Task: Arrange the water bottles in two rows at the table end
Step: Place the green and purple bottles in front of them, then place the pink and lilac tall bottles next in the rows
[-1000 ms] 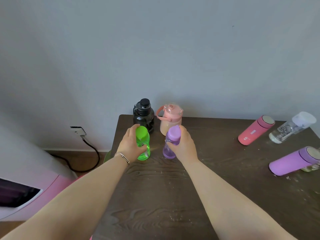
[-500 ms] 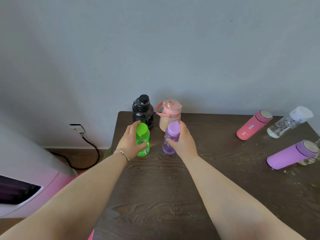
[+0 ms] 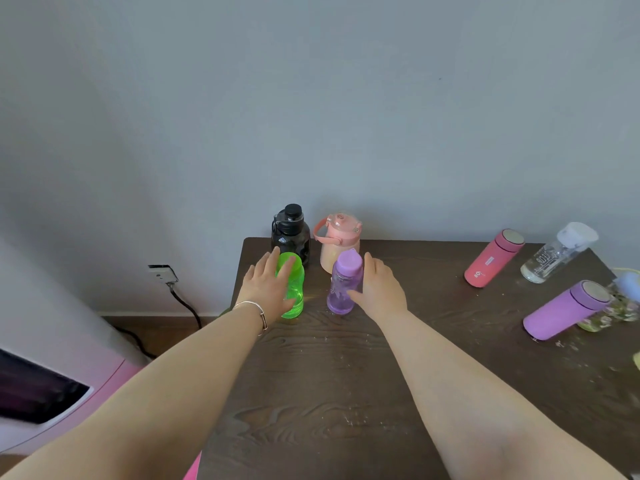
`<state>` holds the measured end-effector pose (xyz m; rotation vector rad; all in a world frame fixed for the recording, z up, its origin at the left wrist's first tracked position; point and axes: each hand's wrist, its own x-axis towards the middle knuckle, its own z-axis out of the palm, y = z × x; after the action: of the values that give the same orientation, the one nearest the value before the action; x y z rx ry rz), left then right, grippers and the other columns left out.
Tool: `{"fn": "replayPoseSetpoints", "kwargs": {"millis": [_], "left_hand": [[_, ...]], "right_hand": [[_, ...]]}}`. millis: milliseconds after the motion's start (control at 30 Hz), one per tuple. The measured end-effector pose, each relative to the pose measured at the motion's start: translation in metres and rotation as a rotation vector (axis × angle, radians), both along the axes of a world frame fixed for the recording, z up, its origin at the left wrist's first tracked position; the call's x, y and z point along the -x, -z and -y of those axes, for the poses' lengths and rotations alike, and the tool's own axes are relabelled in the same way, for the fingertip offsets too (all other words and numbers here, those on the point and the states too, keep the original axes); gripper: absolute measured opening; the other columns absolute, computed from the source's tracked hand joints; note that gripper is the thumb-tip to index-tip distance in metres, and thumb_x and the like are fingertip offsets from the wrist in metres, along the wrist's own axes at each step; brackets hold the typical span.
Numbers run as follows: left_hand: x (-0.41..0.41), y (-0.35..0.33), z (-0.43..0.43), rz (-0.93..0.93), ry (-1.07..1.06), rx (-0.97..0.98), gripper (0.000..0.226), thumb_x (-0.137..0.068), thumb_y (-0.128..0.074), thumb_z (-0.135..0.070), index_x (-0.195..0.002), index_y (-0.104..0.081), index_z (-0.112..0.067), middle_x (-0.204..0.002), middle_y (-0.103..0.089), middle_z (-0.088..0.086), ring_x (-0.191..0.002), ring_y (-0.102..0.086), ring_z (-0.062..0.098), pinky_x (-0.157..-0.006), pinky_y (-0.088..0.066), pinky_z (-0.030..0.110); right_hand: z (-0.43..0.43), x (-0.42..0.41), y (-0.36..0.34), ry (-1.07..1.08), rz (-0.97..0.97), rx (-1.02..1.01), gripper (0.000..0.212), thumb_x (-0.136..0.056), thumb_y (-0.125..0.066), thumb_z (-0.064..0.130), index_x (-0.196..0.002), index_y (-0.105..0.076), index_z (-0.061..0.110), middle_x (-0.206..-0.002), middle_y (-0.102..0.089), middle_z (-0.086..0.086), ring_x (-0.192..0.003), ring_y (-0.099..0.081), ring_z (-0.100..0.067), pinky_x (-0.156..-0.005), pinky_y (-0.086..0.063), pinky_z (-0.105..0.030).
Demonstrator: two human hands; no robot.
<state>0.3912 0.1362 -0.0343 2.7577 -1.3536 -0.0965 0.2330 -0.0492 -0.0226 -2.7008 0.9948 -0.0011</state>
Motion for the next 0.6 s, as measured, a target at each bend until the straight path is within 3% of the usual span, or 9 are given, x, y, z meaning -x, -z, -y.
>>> {"fn": "replayPoseSetpoints", "kwargs": {"millis": [233, 600], "left_hand": [[0.029, -0.013, 0.000, 0.191, 0.144, -0.060, 0.084, -0.088, -0.054, -0.053, -0.154, -0.009, -0.025, -0.163, -0.001, 0.008, -0.149, -0.002, 0.029, -0.119, -0.009, 0.051], [0.091, -0.040, 0.044, 0.228, 0.218, -0.102, 0.081, -0.092, -0.051, -0.050, -0.154, -0.010, -0.019, -0.162, -0.001, 0.012, -0.149, -0.002, 0.031, -0.119, -0.011, 0.050]], "right_hand": [[-0.012, 0.036, -0.013, -0.025, -0.084, 0.168, 0.087, -0.102, -0.069, 0.043, -0.166, -0.024, 0.005, -0.169, -0.037, -0.016, -0.158, -0.036, -0.033, -0.131, -0.031, -0.043], [0.019, 0.109, -0.015, 0.039, -0.080, 0.199, 0.081, -0.105, -0.062, 0.047, -0.167, -0.024, 0.012, -0.170, -0.035, -0.012, -0.163, -0.025, -0.031, -0.135, -0.020, -0.046]]}}
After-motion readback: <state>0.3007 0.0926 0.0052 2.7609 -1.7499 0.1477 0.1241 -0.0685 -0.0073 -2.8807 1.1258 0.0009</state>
